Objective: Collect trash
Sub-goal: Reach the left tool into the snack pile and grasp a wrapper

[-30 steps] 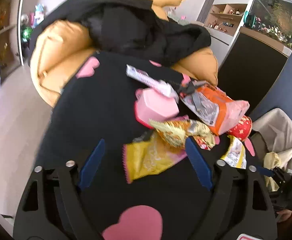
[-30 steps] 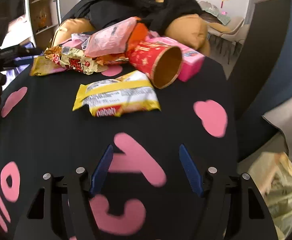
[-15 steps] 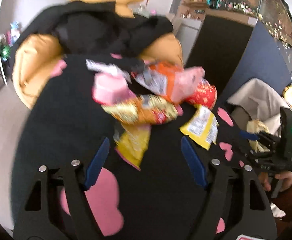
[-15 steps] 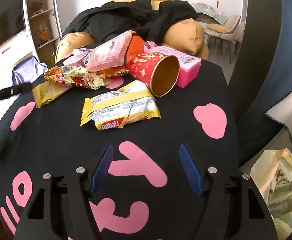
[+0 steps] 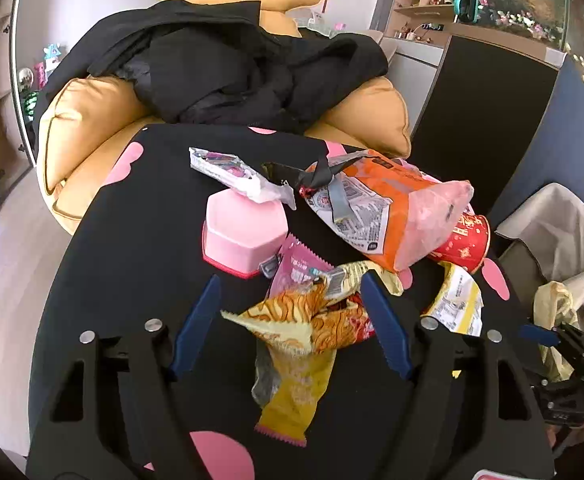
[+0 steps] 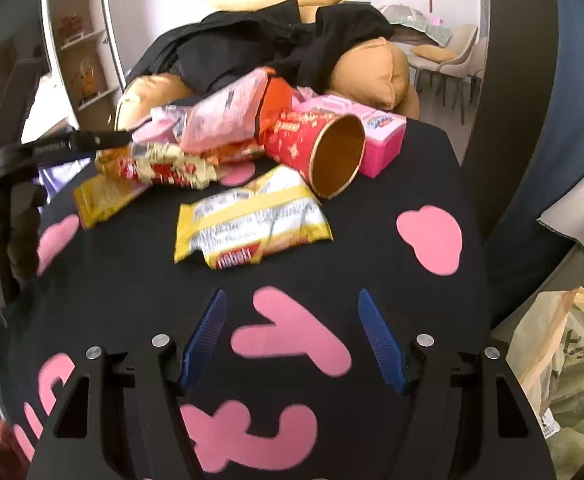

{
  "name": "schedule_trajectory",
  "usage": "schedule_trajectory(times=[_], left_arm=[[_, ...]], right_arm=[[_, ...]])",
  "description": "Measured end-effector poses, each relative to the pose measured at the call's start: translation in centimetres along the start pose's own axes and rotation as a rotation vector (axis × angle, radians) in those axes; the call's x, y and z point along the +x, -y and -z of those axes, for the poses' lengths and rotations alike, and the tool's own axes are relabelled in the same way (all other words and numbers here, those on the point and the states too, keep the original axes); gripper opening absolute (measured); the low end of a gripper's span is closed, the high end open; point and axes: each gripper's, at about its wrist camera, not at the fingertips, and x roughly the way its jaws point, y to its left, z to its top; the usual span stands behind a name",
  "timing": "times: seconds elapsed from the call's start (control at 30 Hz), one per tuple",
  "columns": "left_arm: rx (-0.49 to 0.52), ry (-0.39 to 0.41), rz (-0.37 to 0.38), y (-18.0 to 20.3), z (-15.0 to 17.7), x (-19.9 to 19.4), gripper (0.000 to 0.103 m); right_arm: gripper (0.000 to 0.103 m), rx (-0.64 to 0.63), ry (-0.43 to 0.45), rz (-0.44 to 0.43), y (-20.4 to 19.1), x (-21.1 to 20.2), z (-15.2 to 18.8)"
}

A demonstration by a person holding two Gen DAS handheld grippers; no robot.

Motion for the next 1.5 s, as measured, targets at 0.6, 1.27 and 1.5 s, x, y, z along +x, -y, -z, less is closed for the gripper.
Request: schedule_trajectory(times=[0.6,1.27,1.5], left_arm=[[-0.099,0.027,0.046,-2.8,2.5,-4.3,0.068],[-0.095,0.032,0.057,-2.9,4.6,-5.4,0.068],[-0.077,0.042,0.067,-3.1,4.5,-5.6,0.068]], right_arm=[[0.065,-0.224,-0.007,0.09,-4.9,4.1,-2.9],[0.065,0.326,-0.022,0.013,-0.5,7.3,-5.4],[0.029,0.183,-0.091,-0.073,-1.3,7.2,-5.5]])
